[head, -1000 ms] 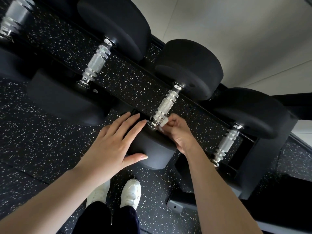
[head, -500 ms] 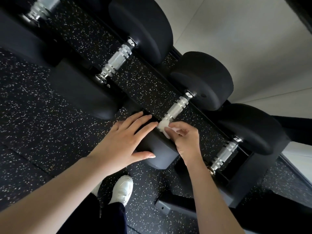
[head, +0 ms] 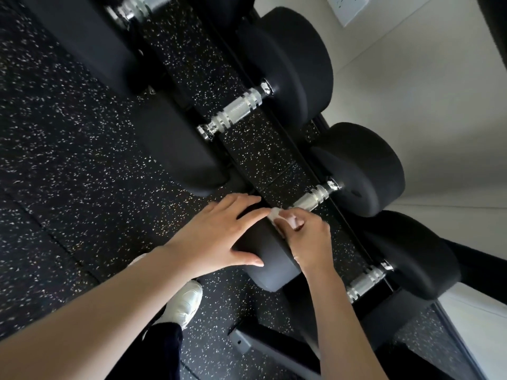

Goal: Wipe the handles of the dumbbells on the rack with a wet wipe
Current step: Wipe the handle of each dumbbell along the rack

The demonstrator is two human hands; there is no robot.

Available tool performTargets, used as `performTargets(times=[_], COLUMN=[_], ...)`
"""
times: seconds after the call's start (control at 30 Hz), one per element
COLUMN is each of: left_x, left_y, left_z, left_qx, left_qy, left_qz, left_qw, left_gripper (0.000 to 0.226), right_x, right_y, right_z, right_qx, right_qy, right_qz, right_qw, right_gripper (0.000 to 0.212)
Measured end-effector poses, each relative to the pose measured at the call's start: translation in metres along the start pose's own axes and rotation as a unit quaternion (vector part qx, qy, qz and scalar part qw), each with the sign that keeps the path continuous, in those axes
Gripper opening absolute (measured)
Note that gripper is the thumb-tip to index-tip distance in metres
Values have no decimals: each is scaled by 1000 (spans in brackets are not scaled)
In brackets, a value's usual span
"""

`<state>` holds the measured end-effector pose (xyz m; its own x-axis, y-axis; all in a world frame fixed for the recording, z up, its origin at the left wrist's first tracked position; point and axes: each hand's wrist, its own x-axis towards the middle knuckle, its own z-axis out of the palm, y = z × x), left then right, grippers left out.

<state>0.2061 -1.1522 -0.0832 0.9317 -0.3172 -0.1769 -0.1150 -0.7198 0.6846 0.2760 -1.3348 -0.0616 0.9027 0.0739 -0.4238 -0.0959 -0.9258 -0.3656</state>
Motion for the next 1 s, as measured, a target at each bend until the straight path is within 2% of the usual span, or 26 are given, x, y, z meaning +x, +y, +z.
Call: performTargets(times=[0.1,0.23,0.37,0.73,1.0], left_x=[2,6,6,6,6], left_y=[-1,-3,-6,-6,-7], left_z=[-3,-7,-5,-6,-6], left_qx=[-11,-23,-35,-45,-41], left_qy=[-1,-42,-40,-39,-49], left_qz=[0,-8,-2,-9,-13], left_qw=[1000,999,999,998,998], left_gripper=[84,90,90,89,89], right_x=[4,17,18,25,27], right_y=[-9,-29,-34,-31,-33], right_z=[-1,-1,0,-2,-6], right_qx=[-27,-128,-198,-227,-240], right_qy=[-11,-45,-64,-88,-48], right_qz=[3,24,42,-19,-31], right_qw=[1000,990,977,970,969], right_gripper=[11,13,20,23,24])
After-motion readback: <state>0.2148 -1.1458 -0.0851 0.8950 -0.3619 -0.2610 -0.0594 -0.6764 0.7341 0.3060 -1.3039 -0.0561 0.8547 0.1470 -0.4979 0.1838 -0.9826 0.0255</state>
